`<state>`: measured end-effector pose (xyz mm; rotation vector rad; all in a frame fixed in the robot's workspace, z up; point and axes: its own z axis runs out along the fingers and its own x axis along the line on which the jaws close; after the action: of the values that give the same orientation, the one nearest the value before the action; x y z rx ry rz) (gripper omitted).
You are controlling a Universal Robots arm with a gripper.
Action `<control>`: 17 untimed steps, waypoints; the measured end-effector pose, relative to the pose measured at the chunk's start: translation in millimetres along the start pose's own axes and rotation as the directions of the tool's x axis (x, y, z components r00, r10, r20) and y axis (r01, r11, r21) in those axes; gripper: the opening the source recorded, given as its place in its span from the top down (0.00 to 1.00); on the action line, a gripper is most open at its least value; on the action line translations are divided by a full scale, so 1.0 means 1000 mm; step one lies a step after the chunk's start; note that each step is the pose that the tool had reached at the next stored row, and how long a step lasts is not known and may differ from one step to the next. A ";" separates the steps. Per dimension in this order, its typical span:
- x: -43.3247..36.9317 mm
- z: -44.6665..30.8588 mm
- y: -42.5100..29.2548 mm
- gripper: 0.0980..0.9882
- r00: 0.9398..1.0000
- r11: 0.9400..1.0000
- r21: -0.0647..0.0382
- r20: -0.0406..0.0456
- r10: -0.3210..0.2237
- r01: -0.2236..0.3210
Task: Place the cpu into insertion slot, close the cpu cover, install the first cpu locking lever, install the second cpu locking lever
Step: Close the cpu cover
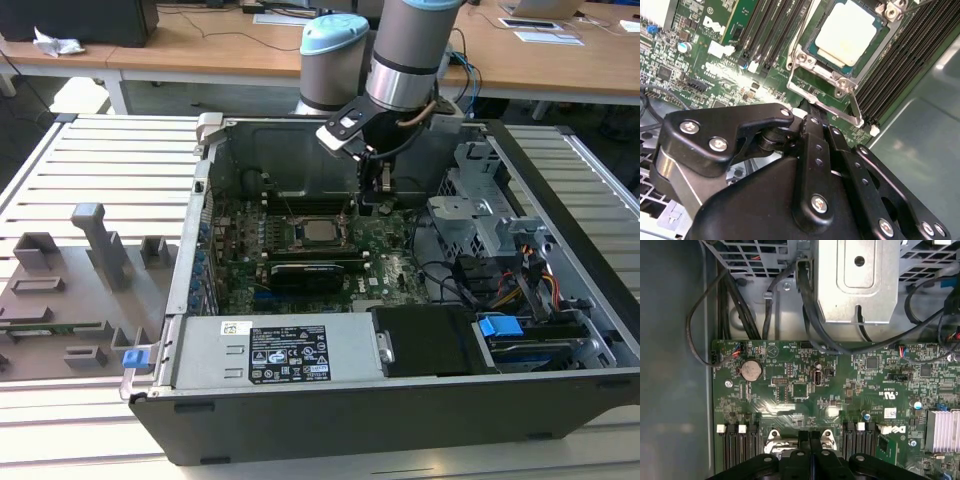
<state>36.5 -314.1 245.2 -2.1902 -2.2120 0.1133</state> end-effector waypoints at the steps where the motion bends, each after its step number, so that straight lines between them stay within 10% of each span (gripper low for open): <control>1: 0.0000 0.0001 -0.0022 0.99 1.000 1.000 0.000 0.000 0.000 0.000; 17: 0.0003 0.0020 -0.0282 0.99 1.000 1.000 0.000 0.000 0.000 0.000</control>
<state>8.2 -314.1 245.2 -2.1903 -2.2120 0.1134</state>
